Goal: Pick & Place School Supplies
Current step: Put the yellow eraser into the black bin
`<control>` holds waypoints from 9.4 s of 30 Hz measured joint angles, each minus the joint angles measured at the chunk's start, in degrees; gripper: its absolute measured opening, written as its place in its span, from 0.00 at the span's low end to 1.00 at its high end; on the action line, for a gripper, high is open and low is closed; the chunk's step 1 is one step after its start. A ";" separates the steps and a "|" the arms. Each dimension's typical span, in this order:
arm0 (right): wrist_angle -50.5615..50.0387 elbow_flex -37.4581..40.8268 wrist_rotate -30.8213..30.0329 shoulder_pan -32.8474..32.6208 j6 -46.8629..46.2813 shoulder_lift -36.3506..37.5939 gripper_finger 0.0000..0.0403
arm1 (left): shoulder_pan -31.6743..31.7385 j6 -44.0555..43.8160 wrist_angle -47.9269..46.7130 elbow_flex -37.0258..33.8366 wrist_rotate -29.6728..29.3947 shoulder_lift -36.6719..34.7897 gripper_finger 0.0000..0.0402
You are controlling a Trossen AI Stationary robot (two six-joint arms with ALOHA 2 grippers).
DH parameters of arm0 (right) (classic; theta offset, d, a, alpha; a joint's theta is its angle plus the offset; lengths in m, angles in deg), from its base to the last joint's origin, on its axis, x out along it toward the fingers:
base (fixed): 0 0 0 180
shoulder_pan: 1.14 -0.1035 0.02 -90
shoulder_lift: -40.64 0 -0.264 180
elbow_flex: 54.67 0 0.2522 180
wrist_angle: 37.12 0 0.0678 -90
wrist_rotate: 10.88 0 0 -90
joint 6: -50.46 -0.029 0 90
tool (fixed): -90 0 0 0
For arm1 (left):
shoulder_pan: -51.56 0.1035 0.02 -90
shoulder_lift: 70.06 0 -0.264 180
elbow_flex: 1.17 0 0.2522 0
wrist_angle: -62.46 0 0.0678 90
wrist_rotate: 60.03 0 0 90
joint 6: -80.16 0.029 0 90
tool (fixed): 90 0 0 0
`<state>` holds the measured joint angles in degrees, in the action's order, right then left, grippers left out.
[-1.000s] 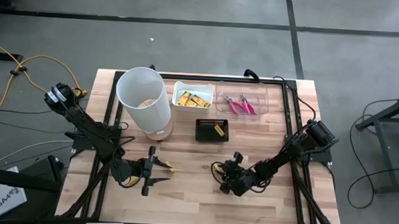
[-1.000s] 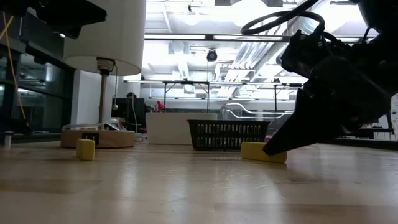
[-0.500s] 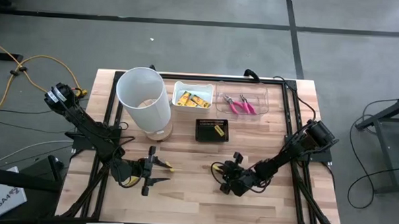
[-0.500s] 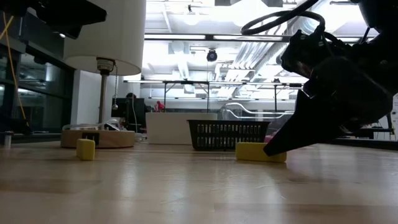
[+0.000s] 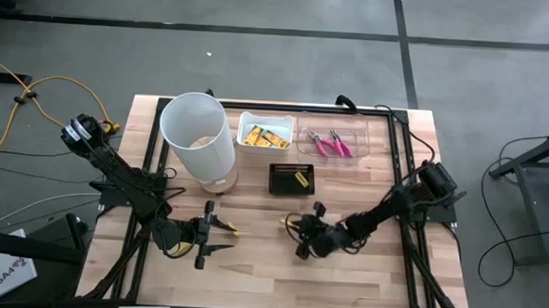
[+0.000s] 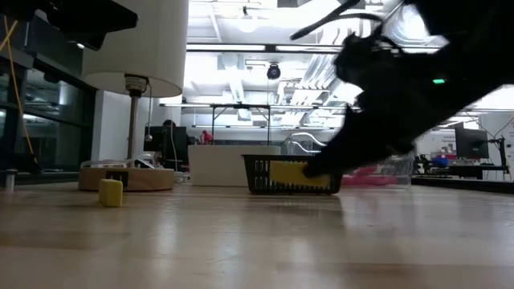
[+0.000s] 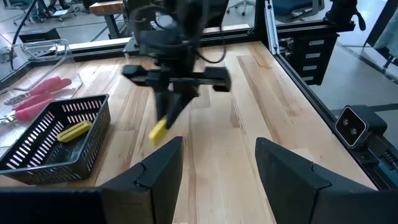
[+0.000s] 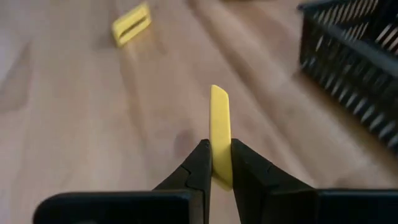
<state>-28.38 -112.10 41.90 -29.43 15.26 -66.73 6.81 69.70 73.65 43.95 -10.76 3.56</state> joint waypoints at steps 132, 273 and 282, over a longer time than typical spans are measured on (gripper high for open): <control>15.39 -28.88 14.32 6.02 16.09 -23.06 0.31 | 0.02 0.00 3.63 0.02 0.00 -0.01 0.48; -8.39 -29.39 22.41 2.03 7.78 -19.65 0.36 | 11.96 9.14 -48.54 19.28 15.93 21.79 0.47; -8.39 -29.39 22.45 2.03 7.78 -19.65 0.36 | 11.91 6.51 -50.76 19.32 16.80 21.75 0.32</control>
<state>-36.77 -141.49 64.35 -27.40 23.04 -86.38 18.72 76.21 22.89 63.26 6.04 25.31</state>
